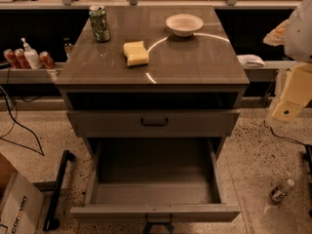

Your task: Place sponge into middle drawer

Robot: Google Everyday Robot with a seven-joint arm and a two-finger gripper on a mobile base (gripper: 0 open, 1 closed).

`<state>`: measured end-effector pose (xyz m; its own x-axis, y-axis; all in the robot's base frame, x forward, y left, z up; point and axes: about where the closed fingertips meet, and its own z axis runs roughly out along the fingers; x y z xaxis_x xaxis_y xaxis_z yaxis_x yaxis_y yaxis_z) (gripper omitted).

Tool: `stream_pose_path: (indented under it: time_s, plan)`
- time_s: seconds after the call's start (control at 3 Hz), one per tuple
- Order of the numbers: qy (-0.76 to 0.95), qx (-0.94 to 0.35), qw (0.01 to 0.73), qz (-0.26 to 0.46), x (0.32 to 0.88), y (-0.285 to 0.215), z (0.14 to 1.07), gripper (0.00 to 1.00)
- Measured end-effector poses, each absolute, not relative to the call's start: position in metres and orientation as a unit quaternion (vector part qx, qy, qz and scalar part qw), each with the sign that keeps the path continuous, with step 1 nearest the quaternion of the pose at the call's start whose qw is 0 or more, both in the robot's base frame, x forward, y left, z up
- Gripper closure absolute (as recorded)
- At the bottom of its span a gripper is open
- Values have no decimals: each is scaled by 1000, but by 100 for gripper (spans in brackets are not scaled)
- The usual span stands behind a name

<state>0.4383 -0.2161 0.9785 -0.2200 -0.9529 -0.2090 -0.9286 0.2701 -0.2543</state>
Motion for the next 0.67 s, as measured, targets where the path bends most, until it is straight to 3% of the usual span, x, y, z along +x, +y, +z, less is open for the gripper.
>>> stream_pose_path:
  time_s: [0.67]
  plan:
    - [778,-601,183,-20,449,-204,973,0]
